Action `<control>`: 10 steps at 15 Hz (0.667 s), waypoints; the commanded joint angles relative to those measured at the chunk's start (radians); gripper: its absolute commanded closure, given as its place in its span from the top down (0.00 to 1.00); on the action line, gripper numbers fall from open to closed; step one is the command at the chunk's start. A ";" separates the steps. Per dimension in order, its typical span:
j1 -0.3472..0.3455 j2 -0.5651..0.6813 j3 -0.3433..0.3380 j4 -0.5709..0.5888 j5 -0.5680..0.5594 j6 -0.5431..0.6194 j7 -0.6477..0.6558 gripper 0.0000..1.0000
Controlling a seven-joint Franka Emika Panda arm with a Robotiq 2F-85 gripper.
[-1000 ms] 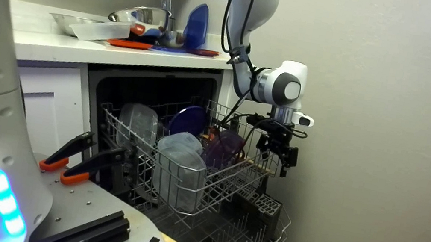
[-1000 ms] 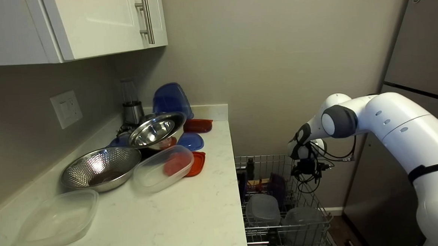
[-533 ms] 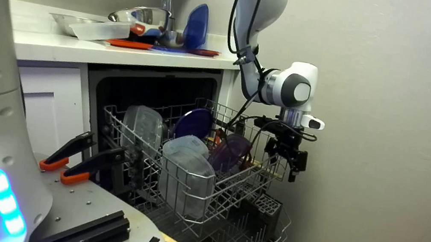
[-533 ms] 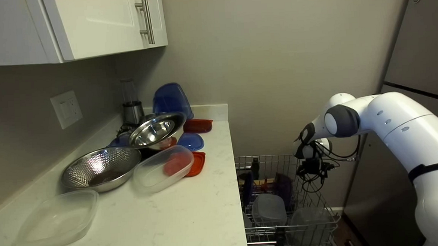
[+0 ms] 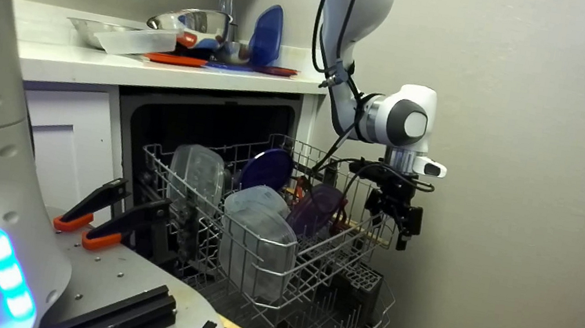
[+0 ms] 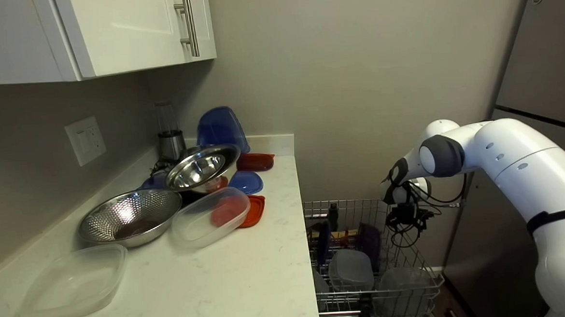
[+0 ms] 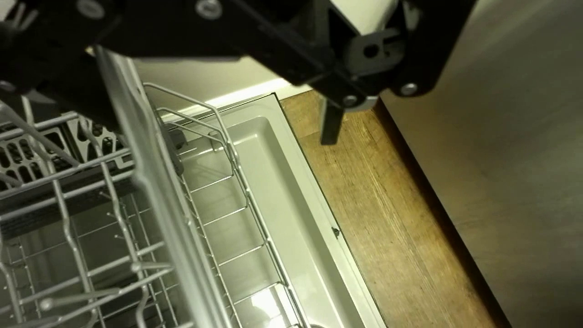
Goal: Pull out the dishwasher rack
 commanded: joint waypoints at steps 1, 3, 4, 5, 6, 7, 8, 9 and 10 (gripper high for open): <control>-0.009 -0.011 -0.033 -0.018 -0.033 -0.008 0.050 1.00; -0.014 -0.021 -0.001 -0.017 -0.024 -0.012 0.021 1.00; -0.013 -0.036 0.017 -0.023 -0.022 -0.015 0.000 1.00; -0.014 -0.057 0.036 -0.036 -0.017 -0.018 -0.020 1.00; -0.012 -0.084 0.057 -0.053 -0.015 -0.012 -0.041 1.00; -0.003 -0.113 0.072 -0.073 -0.016 -0.005 -0.056 1.00; 0.006 -0.152 0.089 -0.099 -0.021 0.003 -0.077 1.00; 0.014 -0.184 0.104 -0.118 -0.024 0.010 -0.092 1.00; 0.027 -0.222 0.113 -0.140 -0.030 0.012 -0.105 1.00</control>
